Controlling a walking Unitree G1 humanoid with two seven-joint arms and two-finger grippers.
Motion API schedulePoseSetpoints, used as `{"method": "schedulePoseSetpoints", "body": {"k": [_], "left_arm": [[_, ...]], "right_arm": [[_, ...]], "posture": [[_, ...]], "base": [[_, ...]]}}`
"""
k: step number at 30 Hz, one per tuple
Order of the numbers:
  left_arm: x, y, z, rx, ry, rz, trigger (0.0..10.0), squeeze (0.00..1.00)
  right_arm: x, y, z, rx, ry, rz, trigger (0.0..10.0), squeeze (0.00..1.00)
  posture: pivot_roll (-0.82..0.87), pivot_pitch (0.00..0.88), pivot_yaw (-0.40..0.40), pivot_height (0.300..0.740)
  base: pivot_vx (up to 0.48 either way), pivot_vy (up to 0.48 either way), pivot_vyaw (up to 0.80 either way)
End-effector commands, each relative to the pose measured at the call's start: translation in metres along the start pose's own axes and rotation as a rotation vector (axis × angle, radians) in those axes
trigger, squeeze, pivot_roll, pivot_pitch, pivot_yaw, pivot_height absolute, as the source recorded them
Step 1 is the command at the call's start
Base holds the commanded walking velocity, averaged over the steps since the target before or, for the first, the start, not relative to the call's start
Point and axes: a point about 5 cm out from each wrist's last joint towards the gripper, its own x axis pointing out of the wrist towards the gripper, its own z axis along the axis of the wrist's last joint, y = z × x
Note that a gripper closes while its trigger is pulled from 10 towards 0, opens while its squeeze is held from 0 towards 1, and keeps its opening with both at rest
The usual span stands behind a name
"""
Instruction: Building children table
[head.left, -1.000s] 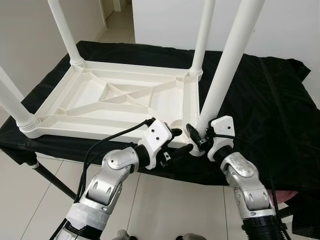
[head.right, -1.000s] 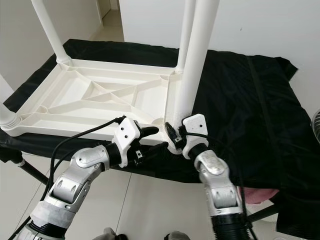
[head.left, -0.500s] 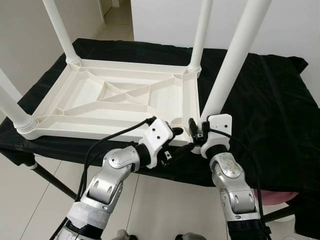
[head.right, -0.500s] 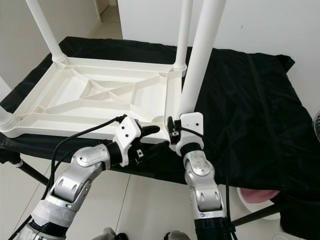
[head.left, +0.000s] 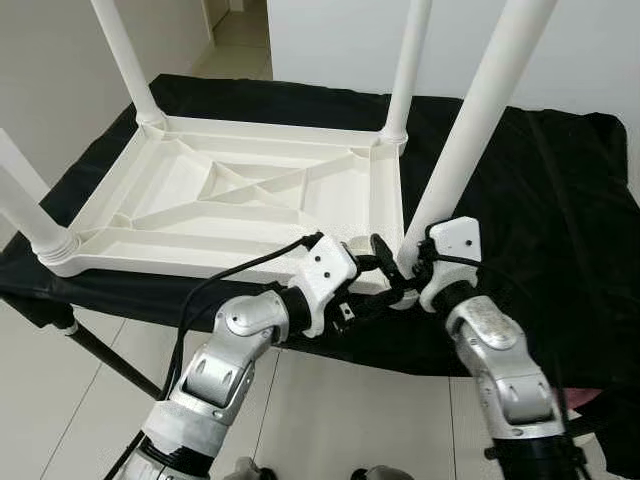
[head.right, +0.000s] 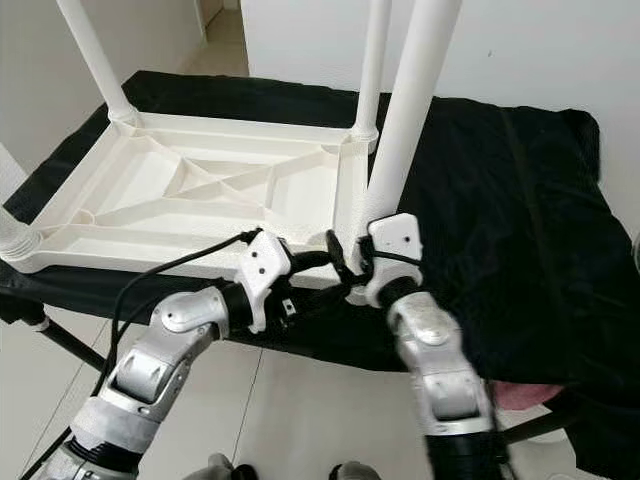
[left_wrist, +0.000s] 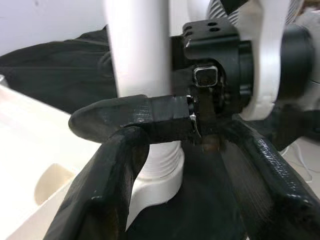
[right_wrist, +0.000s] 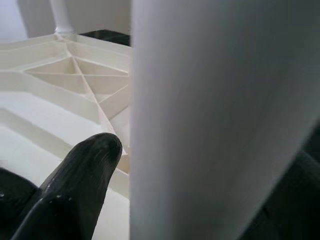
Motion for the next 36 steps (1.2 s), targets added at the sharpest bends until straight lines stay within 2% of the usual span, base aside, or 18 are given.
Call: {"method": "schedulePoseSetpoints", "body": {"k": [1, 2, 4, 5, 10, 12, 14, 20, 22, 25, 26, 29, 30, 31, 36], "left_arm": [[-0.004, 0.015, 0.001, 0.011, 0.008, 0.104, 10.0, 0.00], [-0.003, 0.015, 0.001, 0.013, 0.008, 0.102, 10.0, 0.00], [-0.003, 0.015, 0.001, 0.013, 0.008, 0.102, 10.0, 0.00], [-0.004, 0.015, 0.002, 0.013, 0.008, 0.092, 10.0, 0.00], [-0.006, 0.015, 0.000, 0.014, 0.024, 0.081, 10.0, 0.00], [-0.012, 0.017, -0.003, 0.022, 0.048, 0.092, 10.0, 0.00], [-0.012, 0.017, -0.003, 0.022, 0.048, 0.092, 10.0, 0.00], [-0.024, 0.024, -0.003, 0.034, 0.067, 0.125, 10.0, 0.00], [-0.034, 0.020, -0.004, 0.028, 0.089, 0.076, 10.0, 0.00], [-0.037, 0.016, -0.003, 0.023, 0.095, 0.039, 10.0, 0.00], [-0.039, 0.010, -0.003, 0.012, 0.099, -0.008, 10.0, 0.00], [-0.040, 0.005, -0.002, 0.002, 0.100, -0.049, 10.0, 0.00], [-0.041, 0.002, -0.002, -0.001, 0.100, -0.072, 10.0, 0.00], [-0.041, -0.002, -0.003, 0.003, 0.107, -0.093, 10.0, 0.00], [-0.041, -0.004, -0.006, 0.002, 0.124, -0.096, 10.0, 0.00]], "right_arm": [[-0.004, 0.006, -0.009, 0.017, 0.021, 0.208, 10.0, 0.00], [-0.005, 0.001, -0.010, -0.001, 0.026, 0.232, 10.0, 0.00], [-0.005, 0.001, -0.010, -0.001, 0.026, 0.232, 10.0, 0.00], [-0.004, -0.009, -0.014, -0.022, 0.048, 0.277, 10.0, 0.00], [-0.004, -0.016, -0.016, -0.022, 0.069, 0.333, 10.0, 0.00], [-0.002, -0.023, -0.018, -0.018, 0.087, 0.382, 10.0, 0.00], [-0.002, -0.023, -0.018, -0.018, 0.087, 0.382, 10.0, 0.00], [0.003, -0.027, -0.023, -0.022, 0.099, 0.444, 10.0, 0.00], [0.011, -0.035, -0.023, -0.022, 0.096, 0.442, 10.0, 0.00], [0.013, -0.039, -0.023, -0.030, 0.094, 0.435, 10.0, 0.00], [0.014, -0.043, -0.023, -0.029, 0.089, 0.429, 7.3, 0.00], [0.014, -0.048, -0.024, -0.024, 0.089, 0.417, 7.3, 0.00], [0.015, -0.051, -0.025, -0.020, 0.090, 0.411, 4.9, 0.00], [0.014, -0.054, -0.026, -0.001, 0.092, 0.404, 0.0, 0.00], [0.012, -0.055, -0.028, 0.009, 0.096, 0.411, 0.0, 0.00]], "posture": [[-0.16, 0.077, 0.036, 0.740], [-0.16, 0.072, 0.044, 0.740], [-0.16, 0.072, 0.044, 0.740], [-0.15, 0.067, 0.047, 0.740], [-0.15, 0.065, 0.050, 0.740], [-0.15, 0.063, 0.052, 0.740], [-0.15, 0.063, 0.052, 0.740], [-0.13, 0.061, 0.053, 0.740], [-0.12, 0.057, 0.045, 0.740], [-0.12, 0.057, 0.045, 0.740], [-0.11, 0.056, 0.044, 0.740], [-0.11, 0.058, 0.042, 0.740], [-0.11, 0.058, 0.042, 0.740], [-0.11, 0.057, 0.041, 0.740], [-0.12, 0.055, 0.040, 0.740]], "base": [[0.000, 0.000, 0.00], [0.000, 0.000, 0.00], [0.000, 0.000, 0.00], [0.000, 0.000, 0.00], [0.000, 0.000, 0.00], [0.000, 0.000, 0.00], [0.000, 0.000, 0.00], [0.000, 0.000, 0.00], [0.000, 0.000, 0.00], [0.000, 0.000, 0.00], [0.000, 0.000, 0.00], [0.000, 0.000, 0.00], [0.000, 0.000, 0.00], [0.000, 0.000, 0.00], [0.000, 0.000, 0.00]]}}
